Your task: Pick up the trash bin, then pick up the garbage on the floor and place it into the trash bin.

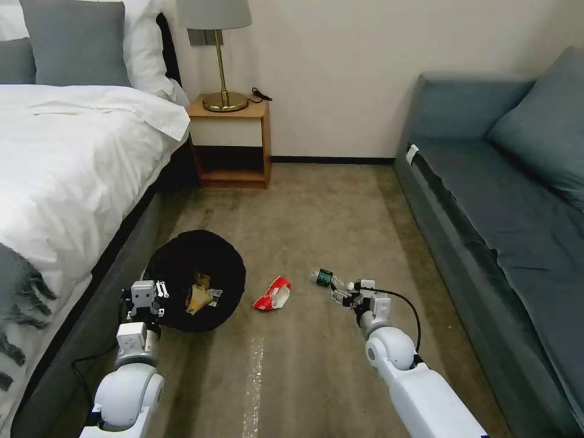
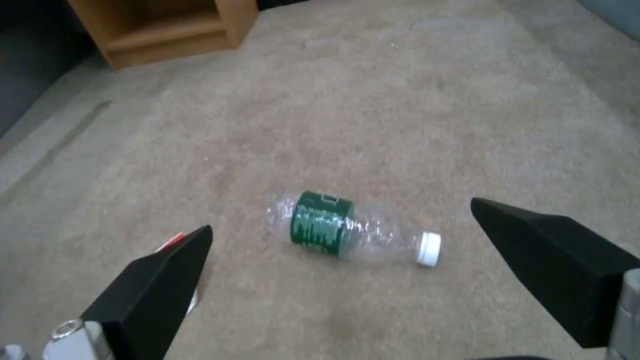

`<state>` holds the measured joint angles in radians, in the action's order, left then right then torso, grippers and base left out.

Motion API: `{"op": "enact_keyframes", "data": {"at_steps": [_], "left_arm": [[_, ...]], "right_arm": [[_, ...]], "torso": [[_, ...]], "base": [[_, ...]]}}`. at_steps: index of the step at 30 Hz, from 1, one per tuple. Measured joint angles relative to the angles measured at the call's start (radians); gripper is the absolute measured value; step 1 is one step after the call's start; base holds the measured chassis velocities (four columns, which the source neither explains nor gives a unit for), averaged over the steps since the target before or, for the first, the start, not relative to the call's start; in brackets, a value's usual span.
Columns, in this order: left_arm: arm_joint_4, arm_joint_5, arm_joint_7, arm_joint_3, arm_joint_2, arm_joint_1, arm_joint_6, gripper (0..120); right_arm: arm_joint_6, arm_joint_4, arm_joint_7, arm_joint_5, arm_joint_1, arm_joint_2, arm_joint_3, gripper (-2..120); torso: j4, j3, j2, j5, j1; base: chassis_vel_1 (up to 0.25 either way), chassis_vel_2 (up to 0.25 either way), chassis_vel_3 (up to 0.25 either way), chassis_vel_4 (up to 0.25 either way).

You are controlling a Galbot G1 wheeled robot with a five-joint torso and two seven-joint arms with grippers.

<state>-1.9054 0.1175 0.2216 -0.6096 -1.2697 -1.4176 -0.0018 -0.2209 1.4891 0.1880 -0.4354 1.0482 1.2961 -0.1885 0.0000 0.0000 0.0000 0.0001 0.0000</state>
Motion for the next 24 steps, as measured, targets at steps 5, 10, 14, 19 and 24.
{"op": "enact_keyframes", "data": {"at_steps": [5, 10, 14, 19, 24], "left_arm": [[-0.005, -0.002, 0.0, 0.004, -0.001, -0.004, -0.001, 4], [-0.008, -0.007, 0.0, 0.009, -0.002, -0.006, -0.001, 4], [-0.009, -0.011, 0.001, 0.013, -0.004, -0.006, -0.001, 4], [-0.011, -0.017, 0.001, 0.022, -0.007, -0.006, -0.001, 4], [-0.012, -0.02, 0.002, 0.027, -0.009, -0.005, -0.001, 4]], "right_arm": [[0.001, 0.007, -0.002, 0.004, 0.009, -0.002, -0.003, 100], [0.002, 0.01, -0.003, 0.006, 0.015, -0.004, -0.005, 100], [0.004, 0.012, -0.004, 0.007, 0.019, -0.007, -0.007, 100], [0.006, 0.014, -0.007, 0.009, 0.022, -0.011, -0.007, 100], [0.007, 0.014, -0.008, 0.01, 0.023, -0.014, -0.007, 100]], "torso": [[0.0, 0.0, 0.0, 0.0, 0.0], [0.0001, 0.0, 0.0, 0.0, 0.0], [0.0, 0.0, 0.0, -0.0001, 0.0], [0.0, 0.0, 0.0, -0.0002, 0.0], [0.0, 0.0, 0.0, -0.0002, 0.0]], "base": [[-0.087, 0.083, 0.09, -0.087], [-0.08, 0.089, 0.087, -0.09], [-0.103, 0.087, 0.087, -0.091], [-0.098, 0.109, 0.103, -0.103], [-0.103, 0.094, 0.095, -0.08]]}}
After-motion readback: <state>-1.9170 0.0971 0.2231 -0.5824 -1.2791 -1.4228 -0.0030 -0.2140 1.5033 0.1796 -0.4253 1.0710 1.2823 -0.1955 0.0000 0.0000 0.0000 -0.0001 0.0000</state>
